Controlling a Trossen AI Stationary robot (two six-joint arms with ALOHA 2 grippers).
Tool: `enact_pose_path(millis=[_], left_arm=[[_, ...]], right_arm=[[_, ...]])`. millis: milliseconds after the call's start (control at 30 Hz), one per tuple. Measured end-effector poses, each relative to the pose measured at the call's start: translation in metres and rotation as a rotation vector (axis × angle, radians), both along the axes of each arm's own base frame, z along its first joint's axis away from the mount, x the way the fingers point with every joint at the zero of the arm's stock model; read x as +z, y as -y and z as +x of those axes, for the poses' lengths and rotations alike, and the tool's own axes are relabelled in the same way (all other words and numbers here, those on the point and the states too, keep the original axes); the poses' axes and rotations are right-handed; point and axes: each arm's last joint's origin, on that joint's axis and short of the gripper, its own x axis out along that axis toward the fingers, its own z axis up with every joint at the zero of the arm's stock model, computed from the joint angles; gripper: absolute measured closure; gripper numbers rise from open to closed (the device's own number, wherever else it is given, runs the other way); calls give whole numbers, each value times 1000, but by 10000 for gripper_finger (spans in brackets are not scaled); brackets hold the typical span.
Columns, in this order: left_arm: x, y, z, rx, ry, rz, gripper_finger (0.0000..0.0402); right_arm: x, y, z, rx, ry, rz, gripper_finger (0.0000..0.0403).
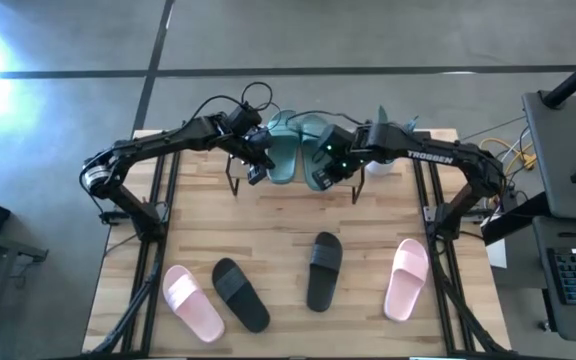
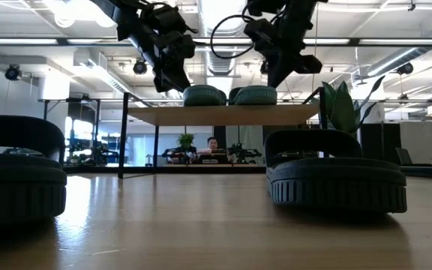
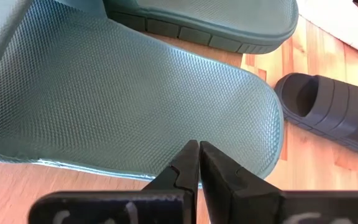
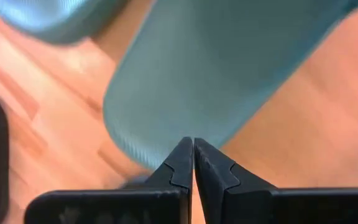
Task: Pick and place slides into the shelf
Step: Adjust the green slides on the shelf
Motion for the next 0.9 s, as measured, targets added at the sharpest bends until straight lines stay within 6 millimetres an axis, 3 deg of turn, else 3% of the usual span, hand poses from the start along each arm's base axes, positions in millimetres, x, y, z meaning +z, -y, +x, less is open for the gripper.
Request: enact_pose_path(millis=[167, 700, 900], left_arm=[[0, 0, 0, -3, 0, 3, 402], [-1, 0, 0, -16, -2, 15, 402], [-1, 0, 0, -19, -2, 17, 402]], right_arm=[[-5, -8, 1, 21, -11, 15, 394], [-8, 1, 14, -45, 129, -61, 394], [12, -2, -2, -55, 121, -81, 394]])
